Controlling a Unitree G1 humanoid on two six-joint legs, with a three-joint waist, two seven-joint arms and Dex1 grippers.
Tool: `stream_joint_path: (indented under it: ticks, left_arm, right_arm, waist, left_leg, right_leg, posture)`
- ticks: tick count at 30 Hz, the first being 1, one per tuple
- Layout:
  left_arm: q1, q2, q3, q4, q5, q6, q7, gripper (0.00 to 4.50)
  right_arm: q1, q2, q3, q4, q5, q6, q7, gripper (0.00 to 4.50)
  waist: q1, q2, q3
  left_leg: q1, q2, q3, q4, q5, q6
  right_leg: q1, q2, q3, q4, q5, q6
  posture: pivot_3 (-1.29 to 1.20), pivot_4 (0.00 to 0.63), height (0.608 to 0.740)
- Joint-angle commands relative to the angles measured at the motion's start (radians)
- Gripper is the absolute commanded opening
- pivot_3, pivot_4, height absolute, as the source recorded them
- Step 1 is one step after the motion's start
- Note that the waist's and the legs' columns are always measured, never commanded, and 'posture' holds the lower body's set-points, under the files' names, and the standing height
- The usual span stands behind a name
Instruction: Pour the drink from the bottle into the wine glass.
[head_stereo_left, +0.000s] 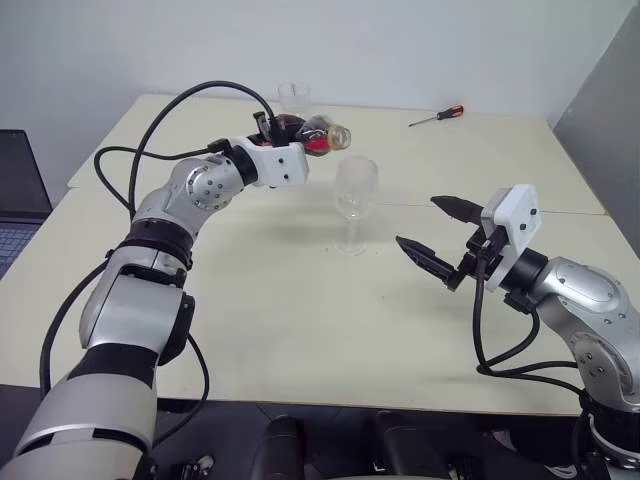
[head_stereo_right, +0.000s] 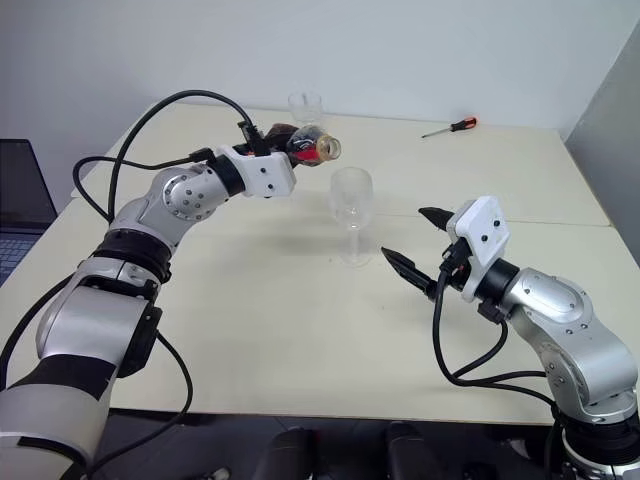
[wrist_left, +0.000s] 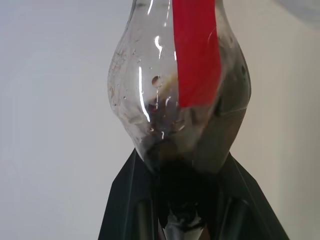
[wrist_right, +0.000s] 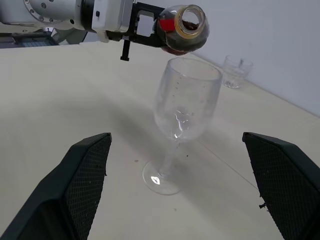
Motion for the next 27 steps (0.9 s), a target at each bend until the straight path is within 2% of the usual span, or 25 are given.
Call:
stream_joint_path:
  ticks: [1,27]
  left_arm:
    - [-0.052,0.017,0.008,-0.016,-0.004,-0.025,0.03,0.76]
    - [-0.083,0.047,-0.049,0.016,0.066,-0.034,0.06,0.76]
  right_arm:
    - [-0.018,0.001,-0.004,-0.016,-0.004,-0.024,-0.004,4.5]
    - [-0.021,-0.011,-0.005,-0.024,-0.003,-0.015,-0.009,4.5]
  waist:
    - [0.0,0.0,0.0]
    - [0.0,0.0,0.0]
  left_leg:
    - [0.0,0.0,0.0,0.0,0.0,0.0]
    - [0.0,0.0,0.0,0.0,0.0,0.0]
  right_leg:
    - [0.0,0.0,0.0,0.0,0.0,0.0]
    - [0.0,0.0,0.0,0.001,0.0,0.0]
  posture:
    - [0.0,0.15,0.74]
    - [0.0,0.15,0.74]
